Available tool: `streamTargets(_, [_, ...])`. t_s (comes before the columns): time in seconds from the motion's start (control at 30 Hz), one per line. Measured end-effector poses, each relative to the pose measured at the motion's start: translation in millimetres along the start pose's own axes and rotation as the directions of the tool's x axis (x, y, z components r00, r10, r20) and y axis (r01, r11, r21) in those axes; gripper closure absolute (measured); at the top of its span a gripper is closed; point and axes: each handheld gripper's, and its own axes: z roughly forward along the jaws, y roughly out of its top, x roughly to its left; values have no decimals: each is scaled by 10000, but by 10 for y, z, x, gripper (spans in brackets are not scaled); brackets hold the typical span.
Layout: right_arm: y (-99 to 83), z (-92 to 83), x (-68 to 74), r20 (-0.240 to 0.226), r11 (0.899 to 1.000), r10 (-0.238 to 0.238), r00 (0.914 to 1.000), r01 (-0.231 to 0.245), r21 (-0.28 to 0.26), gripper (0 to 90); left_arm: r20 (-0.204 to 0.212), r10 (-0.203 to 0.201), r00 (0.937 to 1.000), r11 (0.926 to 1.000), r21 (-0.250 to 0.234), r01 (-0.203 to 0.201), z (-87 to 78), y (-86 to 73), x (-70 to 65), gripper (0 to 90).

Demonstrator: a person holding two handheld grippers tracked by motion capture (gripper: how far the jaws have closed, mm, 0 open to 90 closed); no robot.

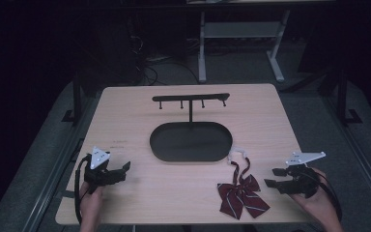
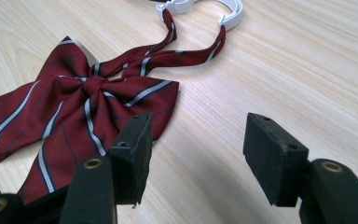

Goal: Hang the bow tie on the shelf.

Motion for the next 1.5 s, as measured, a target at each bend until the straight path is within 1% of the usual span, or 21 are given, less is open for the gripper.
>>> streamTargets(0.03, [6,-1,5,-7,10000,22,10000,-22,29,415,8,0,10000,10000,37,0,6,-2,2,135])
streamTargets(0.07, [17,-2,11,51,9999,-68,10000,67,99,415,6,22,10000,10000,76,-22,9,-3,5,136])
streamTargets(0.17, [44,4,27,43,9998,-173,9998,173,34,415,-8,-61,10000,10000,18,61,9,-6,21,135])
streamTargets(0.23, [71,11,37,12,9998,-164,9999,164,110,415,-10,-73,10000,10000,-11,73,-4,-9,22,136])
streamTargets(0.3, [107,25,58,26,9993,-271,9996,270,240,414,9,-57,10000,10000,19,57,-5,-9,29,135])
streamTargets(0.33, [128,31,73,3,9993,-274,9996,274,270,414,17,-87,10000,10000,-17,87,-6,-7,31,135])
streamTargets(0.37, [149,36,83,16,9989,-374,9993,374,284,414,2,-89,10000,9999,-63,89,-8,-6,32,135])
streamTargets(0.47, [207,61,107,-27,9986,-424,9991,425,303,416,3,-93,10000,9999,-43,93,-7,-4,39,135])
streamTargets(0.57, [268,80,109,-53,9977,-553,9985,555,384,420,17,-81,10000,9999,-72,81,-8,-6,37,136])
streamTargets(0.6, [292,88,108,-76,9979,-539,9985,542,363,422,12,-121,9999,9999,-46,121,-5,-12,40,136])
streamTargets(0.67, [348,99,102,-87,9972,-658,9978,661,337,433,7,-184,9998,9998,-18,184,1,-17,42,136])
streamTargets(0.7, [376,103,102,-107,9969,-702,9975,705,337,437,17,-153,9999,9999,-43,153,-5,-19,41,136])
streamTargets(0.83, [478,131,122,-93,9940,-904,9959,908,603,441,23,-185,9998,9998,-71,185,-12,-16,36,135])
streamTargets(0.93, [532,139,115,-44,9932,-938,9956,939,683,452,12,-153,9999,9998,-128,153,-19,-9,42,135])
streamTargets(1.1, [619,183,81,-130,9919,-972,9952,980,807,463,-1,-216,9998,9997,-119,216,-18,-10,57,135])
streamTargets(1.3, [746,289,61,-163,9877,-1168,9930,1179,1027,474,-16,-217,9998,9997,-113,217,-21,-10,59,136])
streamTargets(1.43, [840,358,28,-156,9852,-1212,9925,1222,1205,475,-14,-216,9998,9997,-113,216,-23,-10,58,135])
streamTargets(1.5, [884,384,13,-211,9845,-1197,9926,1214,1269,476,-34,-137,9999,9999,-28,137,-29,-9,64,135])
